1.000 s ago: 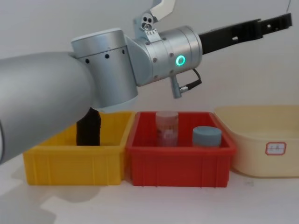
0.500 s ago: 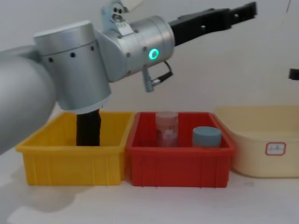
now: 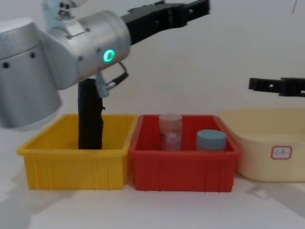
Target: Pick up the garbage bag with the one hand and transfer it to the other hand.
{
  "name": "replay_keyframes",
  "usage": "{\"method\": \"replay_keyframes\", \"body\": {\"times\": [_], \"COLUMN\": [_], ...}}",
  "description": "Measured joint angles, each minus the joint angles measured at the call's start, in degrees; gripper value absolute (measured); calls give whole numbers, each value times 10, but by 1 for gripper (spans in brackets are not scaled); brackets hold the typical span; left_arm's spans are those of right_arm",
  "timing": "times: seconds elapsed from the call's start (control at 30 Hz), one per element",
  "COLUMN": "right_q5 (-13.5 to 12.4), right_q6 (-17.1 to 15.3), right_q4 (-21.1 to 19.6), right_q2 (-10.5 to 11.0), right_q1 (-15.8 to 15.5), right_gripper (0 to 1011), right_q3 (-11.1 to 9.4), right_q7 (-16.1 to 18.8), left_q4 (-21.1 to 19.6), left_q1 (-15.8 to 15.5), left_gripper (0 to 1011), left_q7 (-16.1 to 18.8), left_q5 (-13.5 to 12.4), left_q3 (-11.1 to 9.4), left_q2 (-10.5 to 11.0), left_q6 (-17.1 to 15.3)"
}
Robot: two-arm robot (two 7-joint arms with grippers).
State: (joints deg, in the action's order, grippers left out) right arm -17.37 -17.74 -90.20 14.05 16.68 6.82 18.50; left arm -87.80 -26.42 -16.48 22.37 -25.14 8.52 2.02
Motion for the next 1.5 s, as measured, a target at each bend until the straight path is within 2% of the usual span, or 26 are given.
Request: {"method": "replay_keyframes", "body": {"times": [0.13,0.17,0.23,0.27,0.33,0.47,0.53,0.57,0.9,1.23,1.5], "right_q5": [-1,-2,-2,-2,-3,-4,-4,-5,-4,26,49], "right_q6": [-6,-8,-10,-10,-12,-15,-16,-16,-16,-8,-1], "right_q4": [-13,-17,-22,-22,-27,-34,-36,-37,-43,-40,-21], "right_q2": [0,0,1,1,1,2,2,2,8,25,33], "right_q1": [-11,-14,-19,-19,-23,-29,-31,-32,-38,-32,-19], "right_gripper": [1001,1001,1001,1001,1001,1001,1001,1001,1002,1001,1001], "right_q3": [13,18,23,23,29,37,41,42,57,93,121], "right_q7": [7,9,12,12,14,17,18,18,21,25,27], "left_q4": [-38,-38,-66,-66,-93,-117,-140,-140,-202,-231,-242], "left_q1": [33,33,58,58,86,113,141,141,237,291,311], "left_gripper": [1001,1001,1001,1001,1001,1001,1001,1002,1002,1001,1001], "left_q7": [25,25,44,44,64,80,97,97,146,168,177], "left_q5": [-10,-10,-17,-17,-24,-29,-33,-33,-38,-37,-36], "left_q3": [15,15,29,29,44,60,78,78,147,188,203], "left_q2": [15,15,26,26,37,46,55,55,79,89,93], "left_q6": [-2,-2,-3,-3,-3,-3,-3,-3,6,13,16]}}
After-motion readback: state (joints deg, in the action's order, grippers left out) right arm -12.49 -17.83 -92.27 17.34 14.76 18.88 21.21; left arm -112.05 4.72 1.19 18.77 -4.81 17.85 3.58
